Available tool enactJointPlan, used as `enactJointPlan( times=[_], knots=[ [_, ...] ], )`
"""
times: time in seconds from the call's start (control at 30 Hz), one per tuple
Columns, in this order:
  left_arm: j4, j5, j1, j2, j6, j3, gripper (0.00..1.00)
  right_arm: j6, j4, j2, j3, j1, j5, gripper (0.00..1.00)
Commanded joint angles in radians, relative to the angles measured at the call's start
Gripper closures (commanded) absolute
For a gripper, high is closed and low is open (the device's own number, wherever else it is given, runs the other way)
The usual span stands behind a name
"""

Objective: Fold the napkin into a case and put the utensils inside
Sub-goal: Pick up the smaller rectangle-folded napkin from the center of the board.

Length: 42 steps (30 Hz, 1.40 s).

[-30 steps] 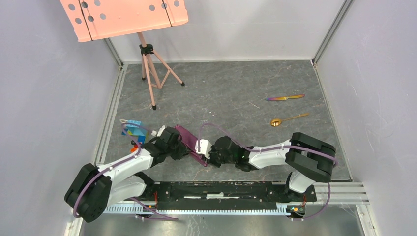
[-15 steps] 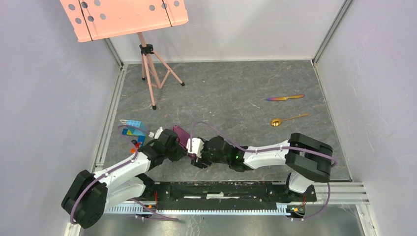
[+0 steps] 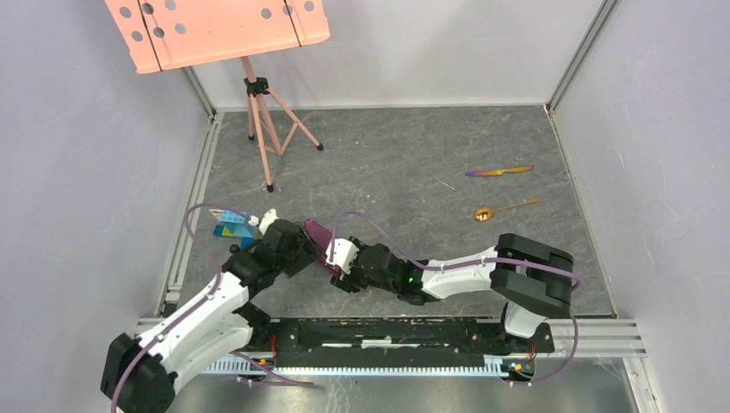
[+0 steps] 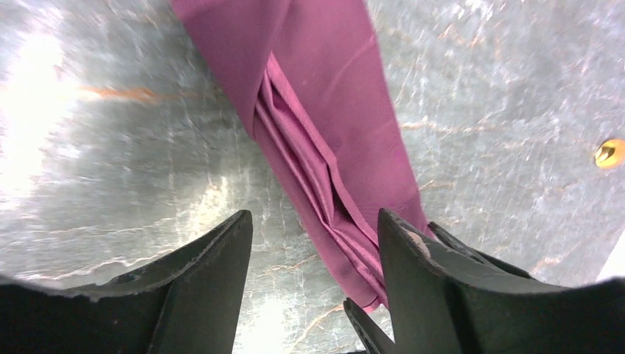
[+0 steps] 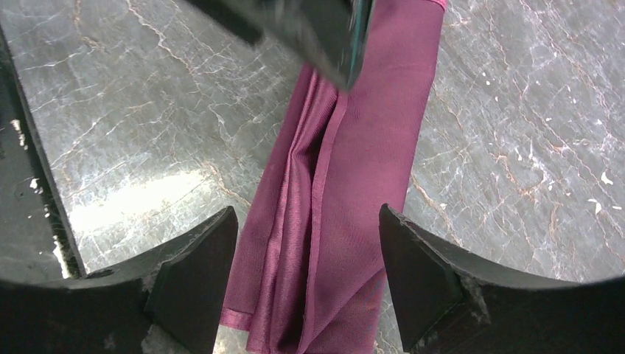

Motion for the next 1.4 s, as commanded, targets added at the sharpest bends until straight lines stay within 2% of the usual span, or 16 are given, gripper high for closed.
enactJointPlan(
  times=[0.0, 0.17, 0.33, 0.47, 0.67, 0.83, 0.93, 1.03, 1.13, 1.27, 1.37],
  knots=[
    [-0.217, -0.162, 0.034, -0.092, 0.166, 0.136, 0.28, 0.061, 0.035, 0.040, 0.045, 0.016, 0.095, 0.22],
    [-0.362, -0.292, 0.095, -0.133, 0.180, 0.210, 0.20, 0.159, 0.019, 0.077, 0.089, 0.023, 0.189, 0.20],
    [-0.384, -0.315, 0.110, -0.170, 0.106, 0.216, 0.18, 0.198, -0.037, 0.151, 0.164, 0.031, 0.221, 0.21],
    [-0.367, -0.329, 0.111, -0.191, 0.111, 0.205, 0.18, 0.200, -0.057, 0.187, 0.205, 0.038, 0.231, 0.24],
    [-0.379, -0.328, 0.112, -0.201, 0.126, 0.217, 0.18, 0.217, -0.093, 0.257, 0.250, 0.037, 0.258, 0.32],
    [-0.379, -0.332, 0.112, -0.225, 0.126, 0.225, 0.19, 0.234, -0.097, 0.296, 0.246, 0.039, 0.364, 0.38],
    [-0.386, -0.342, 0.112, -0.232, 0.129, 0.229, 0.19, 0.225, -0.087, 0.317, 0.243, 0.044, 0.412, 0.46],
    [-0.391, -0.348, 0.112, -0.242, 0.133, 0.234, 0.19, 0.208, -0.061, 0.322, 0.232, 0.054, 0.448, 0.61],
    [-0.407, -0.362, 0.111, -0.252, 0.134, 0.244, 0.19, 0.187, -0.048, 0.298, 0.228, 0.060, 0.450, 0.82],
    [-0.423, -0.373, 0.112, -0.265, 0.140, 0.264, 0.19, 0.193, -0.118, 0.240, 0.277, 0.059, 0.370, 0.99],
    [-0.436, -0.376, 0.112, -0.266, 0.148, 0.291, 0.19, 0.264, -0.200, 0.192, 0.335, 0.048, 0.240, 1.00]
  ],
)
